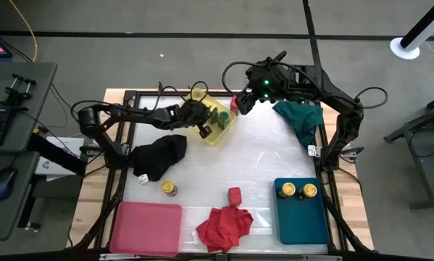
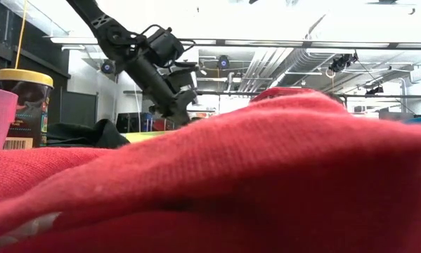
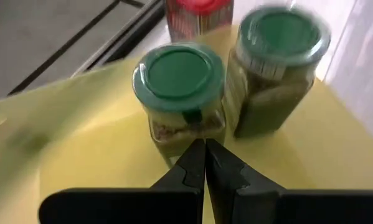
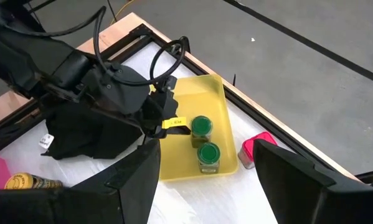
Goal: Sort spices by type
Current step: Put the green seasoning bottle into the yellow bin, then move the yellow seasoning bottle to the center of the table
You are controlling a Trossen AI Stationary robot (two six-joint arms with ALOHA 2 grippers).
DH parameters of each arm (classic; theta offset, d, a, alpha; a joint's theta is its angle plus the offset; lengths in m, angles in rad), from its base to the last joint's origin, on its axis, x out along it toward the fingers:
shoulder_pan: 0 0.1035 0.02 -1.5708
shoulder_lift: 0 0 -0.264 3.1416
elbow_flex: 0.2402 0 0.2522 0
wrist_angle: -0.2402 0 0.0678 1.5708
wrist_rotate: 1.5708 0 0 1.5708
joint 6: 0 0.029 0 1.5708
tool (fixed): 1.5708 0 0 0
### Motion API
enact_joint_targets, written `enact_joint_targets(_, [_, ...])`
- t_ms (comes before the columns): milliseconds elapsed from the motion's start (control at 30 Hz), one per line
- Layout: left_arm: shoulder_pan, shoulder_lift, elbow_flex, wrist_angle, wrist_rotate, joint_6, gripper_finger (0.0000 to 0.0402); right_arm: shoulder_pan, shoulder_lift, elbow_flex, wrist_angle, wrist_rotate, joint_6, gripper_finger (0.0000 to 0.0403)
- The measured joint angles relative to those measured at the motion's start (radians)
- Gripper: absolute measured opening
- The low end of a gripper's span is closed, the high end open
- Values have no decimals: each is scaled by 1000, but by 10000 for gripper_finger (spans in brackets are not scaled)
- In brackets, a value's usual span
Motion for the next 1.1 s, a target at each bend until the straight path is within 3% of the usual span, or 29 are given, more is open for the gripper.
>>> enact_joint_targets(267, [-6,1,0,55,-4,-4,0,0,0,0,20,0,-6,252])
enact_joint_targets(367, [-6,-25,20,-27,29,-8,0,0,0,0,29,0,-15,252])
enact_joint_targets(500, [-6,-158,48,-185,112,-13,0,0,0,0,29,0,-43,252])
enact_joint_targets(700, [-46,-460,25,-432,308,-11,0,-5,2,0,42,4,-137,252])
enact_joint_targets(933, [-309,-776,-94,-658,318,-321,3,-5,2,0,46,4,-278,252])
enact_joint_targets(1100, [-542,-823,-64,-748,310,-545,43,-5,2,0,66,-41,-332,252])
